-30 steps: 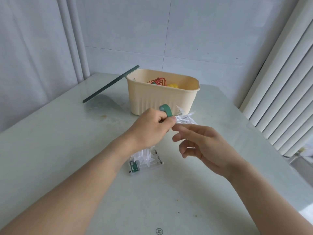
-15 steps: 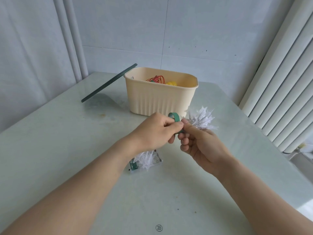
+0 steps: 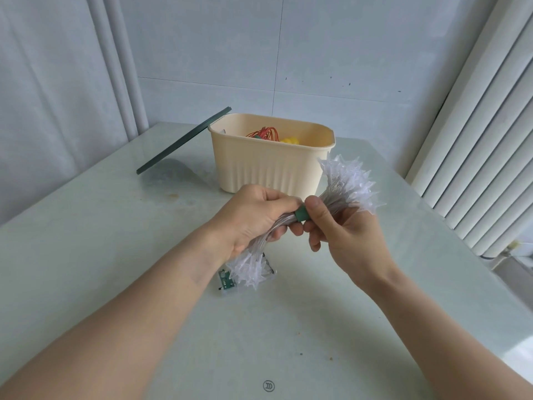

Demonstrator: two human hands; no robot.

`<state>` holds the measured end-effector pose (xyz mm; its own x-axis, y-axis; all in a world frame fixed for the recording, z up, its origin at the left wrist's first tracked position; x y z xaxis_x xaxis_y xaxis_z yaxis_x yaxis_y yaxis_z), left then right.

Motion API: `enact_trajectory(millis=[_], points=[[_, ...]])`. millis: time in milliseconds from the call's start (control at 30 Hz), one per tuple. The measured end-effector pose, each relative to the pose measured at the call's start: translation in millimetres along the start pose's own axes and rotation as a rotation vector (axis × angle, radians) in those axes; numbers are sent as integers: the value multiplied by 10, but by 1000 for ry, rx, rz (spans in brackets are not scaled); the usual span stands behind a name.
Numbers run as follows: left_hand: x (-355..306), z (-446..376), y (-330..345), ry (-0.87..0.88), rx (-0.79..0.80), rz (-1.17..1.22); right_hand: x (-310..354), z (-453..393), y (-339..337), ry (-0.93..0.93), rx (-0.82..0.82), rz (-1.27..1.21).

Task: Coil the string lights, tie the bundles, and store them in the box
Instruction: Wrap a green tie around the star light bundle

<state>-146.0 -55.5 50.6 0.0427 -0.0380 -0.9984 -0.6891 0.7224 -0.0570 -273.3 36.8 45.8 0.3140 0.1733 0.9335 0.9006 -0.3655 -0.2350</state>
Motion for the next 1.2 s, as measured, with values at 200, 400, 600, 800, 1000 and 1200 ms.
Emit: enact_trajectory(millis=[200,400,600,800,1000,1200], points=[[51,-20,1,-75,-27,69,-49,-19,-16,-64,-4,-4],[54,-1,-23,-10,-8,-36,-80,-33,-9,-54,-24,-30],[36,35,-18,97,-79,-258,-131,-55,-12,27,-65,-115],[-7,82,13,109,15,-429,-136,-65,-38,32,-79,-57],[18,54,-5,102,126,-477,-149,-84,-45,31,-20,-56],[-8,11,-60,130,58,-267,-149,-136,-159,59,150,-36]])
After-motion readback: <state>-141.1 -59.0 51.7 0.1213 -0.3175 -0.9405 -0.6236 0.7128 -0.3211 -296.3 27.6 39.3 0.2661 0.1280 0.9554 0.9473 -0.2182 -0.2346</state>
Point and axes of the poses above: each hand's wrist, its own z-axis away from the middle knuckle, its own y-axis out of the palm, x = y × z, the point moved 2 cm from there along -z, towards the middle knuckle, and after that the axes turned 5 degrees about x, right-handed, at the moved point
